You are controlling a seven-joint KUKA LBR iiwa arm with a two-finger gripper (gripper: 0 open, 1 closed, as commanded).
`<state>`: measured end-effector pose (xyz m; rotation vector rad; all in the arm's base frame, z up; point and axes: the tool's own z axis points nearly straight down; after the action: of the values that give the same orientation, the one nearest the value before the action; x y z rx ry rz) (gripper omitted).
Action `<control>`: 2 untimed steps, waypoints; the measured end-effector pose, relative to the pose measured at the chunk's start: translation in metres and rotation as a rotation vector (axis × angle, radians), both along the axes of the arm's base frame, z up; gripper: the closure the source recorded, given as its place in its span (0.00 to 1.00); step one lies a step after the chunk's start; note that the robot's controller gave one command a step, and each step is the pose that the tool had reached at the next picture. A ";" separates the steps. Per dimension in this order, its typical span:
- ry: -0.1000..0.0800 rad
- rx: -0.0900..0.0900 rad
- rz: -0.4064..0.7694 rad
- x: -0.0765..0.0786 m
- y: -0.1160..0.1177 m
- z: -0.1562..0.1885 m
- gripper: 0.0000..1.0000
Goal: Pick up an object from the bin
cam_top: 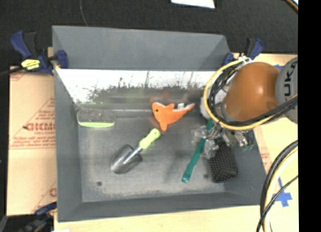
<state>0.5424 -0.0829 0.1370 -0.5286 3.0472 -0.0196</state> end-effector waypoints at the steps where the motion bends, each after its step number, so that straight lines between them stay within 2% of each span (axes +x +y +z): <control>1: -0.001 0.025 -0.298 -0.021 -0.042 -0.058 1.00; 2: -0.009 0.021 -0.315 -0.033 -0.056 -0.009 1.00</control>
Offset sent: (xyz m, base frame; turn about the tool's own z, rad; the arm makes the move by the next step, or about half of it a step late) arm -0.0352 -0.0577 -0.0109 0.3188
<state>0.5091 -0.1388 0.1280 -0.0426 3.0823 -0.0012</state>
